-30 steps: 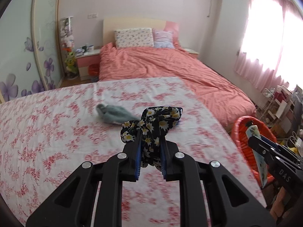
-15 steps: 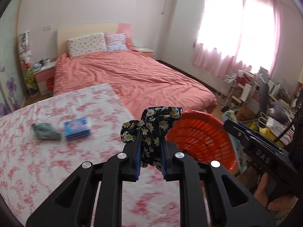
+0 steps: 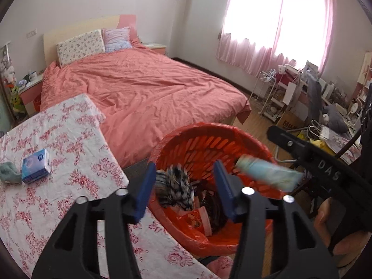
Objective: Collect trash
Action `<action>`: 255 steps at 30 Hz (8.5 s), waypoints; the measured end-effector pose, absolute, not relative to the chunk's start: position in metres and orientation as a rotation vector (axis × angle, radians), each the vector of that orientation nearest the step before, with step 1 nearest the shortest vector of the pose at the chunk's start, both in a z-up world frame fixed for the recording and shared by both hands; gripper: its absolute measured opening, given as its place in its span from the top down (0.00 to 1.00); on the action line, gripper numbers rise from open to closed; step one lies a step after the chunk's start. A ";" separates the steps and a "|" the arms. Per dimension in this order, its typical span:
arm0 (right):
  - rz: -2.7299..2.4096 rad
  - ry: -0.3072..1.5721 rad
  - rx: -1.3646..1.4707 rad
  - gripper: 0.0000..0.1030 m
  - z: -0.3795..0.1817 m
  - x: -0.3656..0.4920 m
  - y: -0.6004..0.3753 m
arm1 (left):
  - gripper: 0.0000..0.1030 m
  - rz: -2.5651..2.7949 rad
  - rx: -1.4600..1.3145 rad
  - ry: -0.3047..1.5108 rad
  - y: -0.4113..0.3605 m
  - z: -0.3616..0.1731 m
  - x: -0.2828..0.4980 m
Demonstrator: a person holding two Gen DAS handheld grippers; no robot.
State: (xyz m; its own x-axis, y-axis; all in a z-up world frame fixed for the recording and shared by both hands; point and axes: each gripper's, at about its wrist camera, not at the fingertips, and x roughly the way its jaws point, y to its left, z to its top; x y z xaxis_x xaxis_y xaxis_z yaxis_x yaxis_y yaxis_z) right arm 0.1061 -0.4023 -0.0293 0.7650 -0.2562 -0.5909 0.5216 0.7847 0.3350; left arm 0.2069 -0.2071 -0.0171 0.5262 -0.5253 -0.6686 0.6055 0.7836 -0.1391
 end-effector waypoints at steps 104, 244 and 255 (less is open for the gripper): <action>-0.078 0.931 0.133 0.29 -0.109 0.293 -0.119 | 0.80 -0.085 0.002 0.884 0.092 -0.072 0.286; -0.557 0.488 0.229 0.04 0.023 0.008 -0.324 | 0.11 -0.324 0.142 0.582 -0.092 0.022 0.119; -0.629 0.395 0.178 0.04 0.035 -0.051 -0.240 | 0.02 -0.117 0.107 0.453 -0.014 0.034 0.046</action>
